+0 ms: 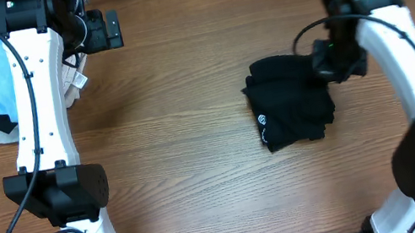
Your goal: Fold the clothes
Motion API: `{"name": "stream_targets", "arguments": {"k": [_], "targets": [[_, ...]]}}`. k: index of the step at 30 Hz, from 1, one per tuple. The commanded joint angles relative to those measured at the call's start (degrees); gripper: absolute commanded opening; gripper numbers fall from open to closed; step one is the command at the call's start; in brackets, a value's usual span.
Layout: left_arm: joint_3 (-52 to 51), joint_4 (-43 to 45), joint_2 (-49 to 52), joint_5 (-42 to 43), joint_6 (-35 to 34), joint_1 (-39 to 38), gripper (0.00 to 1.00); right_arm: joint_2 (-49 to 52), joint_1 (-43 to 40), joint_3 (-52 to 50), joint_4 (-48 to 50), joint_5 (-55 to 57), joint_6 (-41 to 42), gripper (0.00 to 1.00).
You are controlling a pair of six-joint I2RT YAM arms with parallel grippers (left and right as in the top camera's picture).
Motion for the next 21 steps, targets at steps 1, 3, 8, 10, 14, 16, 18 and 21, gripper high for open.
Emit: {"name": "stream_targets", "arguments": {"k": [1, 3, 8, 10, 14, 16, 18, 21], "targets": [[0.4, 0.0, -0.7, -0.5, 1.1, -0.1, 1.00, -2.0, -5.1, -0.4, -0.1, 0.2, -2.0, 0.04], [0.4, -0.1, -0.7, -0.5, 1.1, -0.1, 1.00, -2.0, -8.2, -2.4, 0.5, 0.2, -2.3, 0.04], [0.4, -0.2, -0.7, -0.5, 1.1, -0.1, 1.00, -2.0, -14.6, -11.1, 7.1, 0.1, -2.5, 0.04], [0.4, -0.2, -0.7, -0.5, 1.1, -0.1, 1.00, -2.0, -16.0, -15.8, 11.3, -0.2, -2.5, 0.04], [0.4, -0.2, -0.7, -0.5, 1.1, -0.1, 1.00, -1.9, -17.7, -23.9, 18.8, -2.2, -0.5, 0.04], [0.4, -0.2, -0.7, -0.5, 1.1, -0.1, 1.00, -1.9, -18.3, -26.4, 20.3, -2.3, 0.9, 0.08], [0.4, -0.2, -0.7, -0.5, 1.1, -0.2, 1.00, -1.9, -18.9, -26.8, 20.0, -2.5, 1.0, 0.18], [0.4, -0.2, -0.7, -0.3, 1.1, -0.1, 1.00, -2.2, -19.4, -25.2, 18.1, -3.7, 0.6, 0.35]]}}
